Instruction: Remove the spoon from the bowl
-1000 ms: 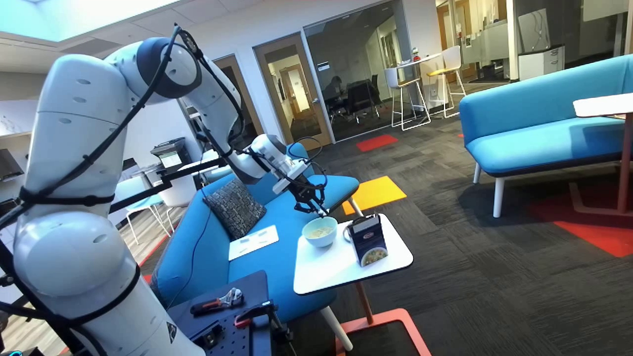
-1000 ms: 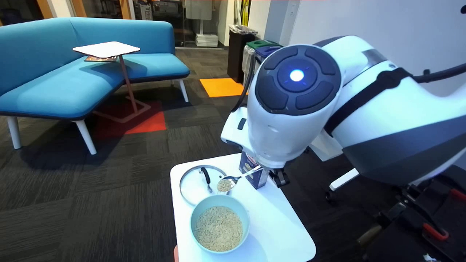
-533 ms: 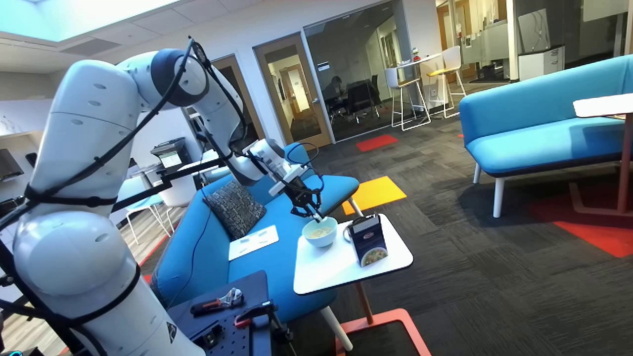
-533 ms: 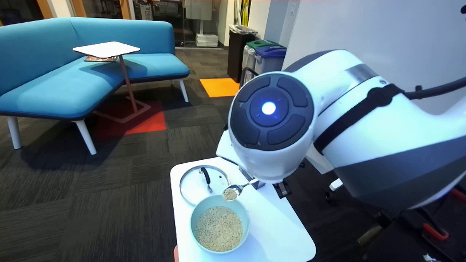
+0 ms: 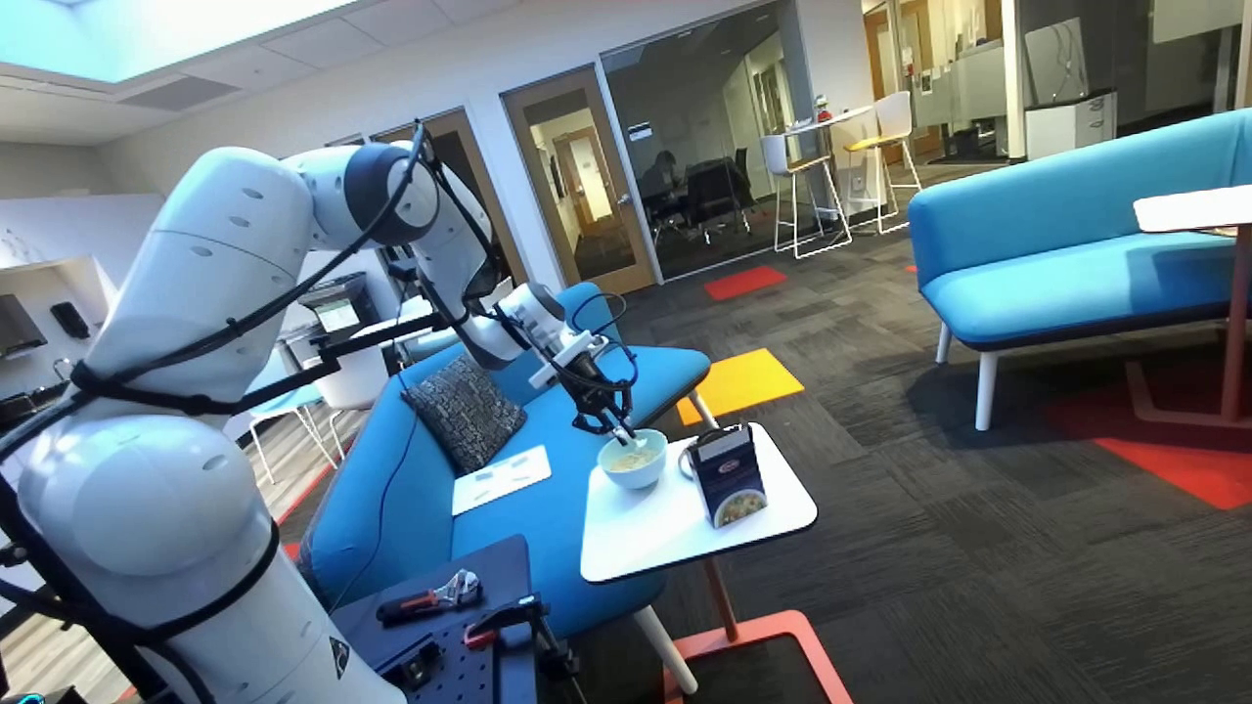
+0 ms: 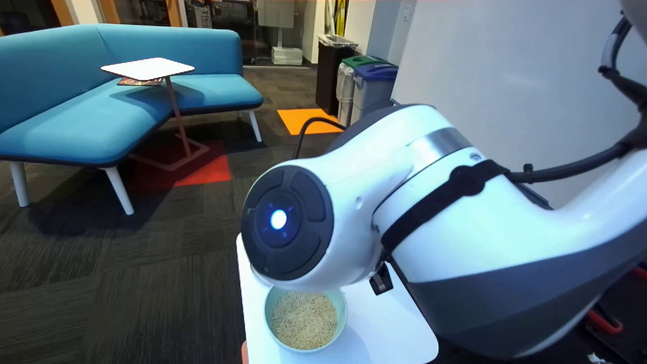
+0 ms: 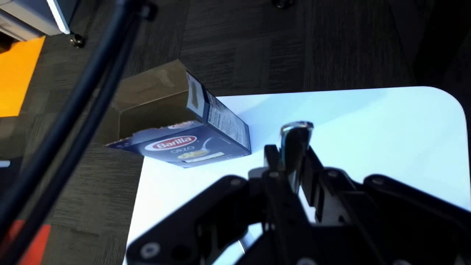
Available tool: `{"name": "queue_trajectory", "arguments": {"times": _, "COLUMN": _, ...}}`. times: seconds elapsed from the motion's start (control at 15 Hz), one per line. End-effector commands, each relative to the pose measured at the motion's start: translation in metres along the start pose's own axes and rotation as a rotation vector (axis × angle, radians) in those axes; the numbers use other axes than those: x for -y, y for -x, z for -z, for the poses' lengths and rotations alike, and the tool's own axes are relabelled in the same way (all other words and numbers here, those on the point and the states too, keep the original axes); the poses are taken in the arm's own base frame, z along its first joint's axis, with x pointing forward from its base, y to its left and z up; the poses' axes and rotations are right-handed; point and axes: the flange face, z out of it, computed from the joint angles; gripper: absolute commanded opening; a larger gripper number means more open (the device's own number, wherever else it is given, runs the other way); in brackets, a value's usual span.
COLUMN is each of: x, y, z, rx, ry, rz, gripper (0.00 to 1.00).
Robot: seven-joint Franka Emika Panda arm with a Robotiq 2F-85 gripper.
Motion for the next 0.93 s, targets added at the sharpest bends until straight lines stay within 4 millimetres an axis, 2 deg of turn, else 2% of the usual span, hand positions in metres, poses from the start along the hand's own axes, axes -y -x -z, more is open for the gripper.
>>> {"name": "queue_trajectory", "arguments": {"times": 0.0, "x": 0.003, "y": -0.02, "z": 0.012, "rx": 0.092, "ry": 0.006, "rz": 0.03, "gripper": 0.04}}
{"name": "queue_trajectory", "arguments": {"times": 0.47, "x": 0.005, "y": -0.037, "z": 0.039, "rx": 0.245, "ry": 0.101, "rz": 0.061, "gripper": 0.04}}
{"name": "queue_trajectory", "arguments": {"times": 0.87, "x": -0.003, "y": -0.048, "z": 0.044, "rx": 0.313, "ry": 0.24, "rz": 0.063, "gripper": 0.04}}
